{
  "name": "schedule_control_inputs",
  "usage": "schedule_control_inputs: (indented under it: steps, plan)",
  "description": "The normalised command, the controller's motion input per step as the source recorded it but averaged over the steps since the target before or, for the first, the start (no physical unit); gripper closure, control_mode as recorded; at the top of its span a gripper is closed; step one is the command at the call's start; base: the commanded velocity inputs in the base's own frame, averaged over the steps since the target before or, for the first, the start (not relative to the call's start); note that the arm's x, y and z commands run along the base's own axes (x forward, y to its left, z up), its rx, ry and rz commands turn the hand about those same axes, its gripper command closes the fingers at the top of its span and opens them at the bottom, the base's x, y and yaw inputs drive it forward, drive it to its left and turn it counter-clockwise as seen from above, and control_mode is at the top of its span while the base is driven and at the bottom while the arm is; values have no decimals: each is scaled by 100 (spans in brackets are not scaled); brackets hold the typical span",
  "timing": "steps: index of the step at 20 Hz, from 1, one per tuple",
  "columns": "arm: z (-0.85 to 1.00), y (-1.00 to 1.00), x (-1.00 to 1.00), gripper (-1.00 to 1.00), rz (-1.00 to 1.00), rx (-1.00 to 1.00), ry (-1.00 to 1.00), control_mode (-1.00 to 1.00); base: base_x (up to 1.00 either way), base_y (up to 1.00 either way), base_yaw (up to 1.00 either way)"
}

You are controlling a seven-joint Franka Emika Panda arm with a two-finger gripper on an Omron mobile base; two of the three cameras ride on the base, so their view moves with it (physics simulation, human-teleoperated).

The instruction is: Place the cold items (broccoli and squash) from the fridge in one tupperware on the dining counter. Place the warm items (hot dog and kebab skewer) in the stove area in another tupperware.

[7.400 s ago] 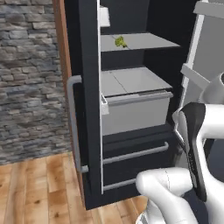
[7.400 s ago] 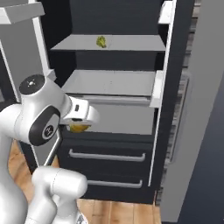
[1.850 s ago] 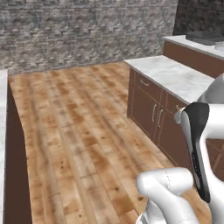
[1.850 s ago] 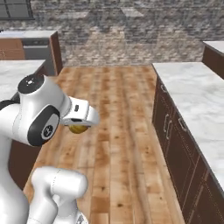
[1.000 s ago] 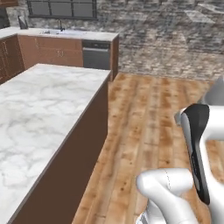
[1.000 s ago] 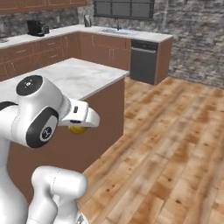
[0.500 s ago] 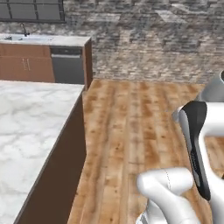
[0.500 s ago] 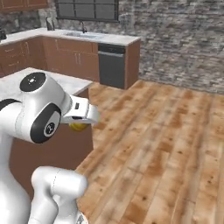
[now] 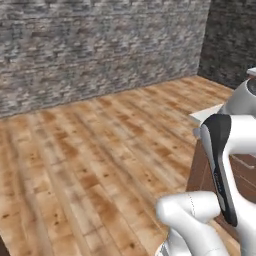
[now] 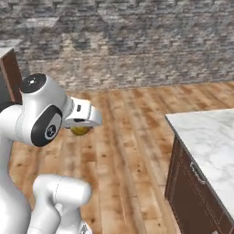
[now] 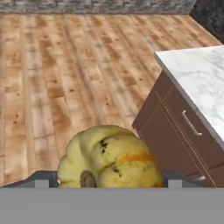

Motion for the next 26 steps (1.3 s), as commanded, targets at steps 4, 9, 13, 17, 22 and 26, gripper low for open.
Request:
schedule_control_inputs:
  steps: [4,9,13,17,22,26]
  plan:
    - [0,0,0,100,0,0,0,100,100,14,-86]
    - [0,0,0,100,0,0,0,100,100,41,-80]
    - [0,0,0,100,0,0,0,100,88,82,-72]
    - [0,0,0,100,0,0,0,100,71,98,-62]
    - [0,0,0,100,0,0,0,100,68,100,-55]
    - [0,0,0,100,0,0,0,100,64,100,-50]
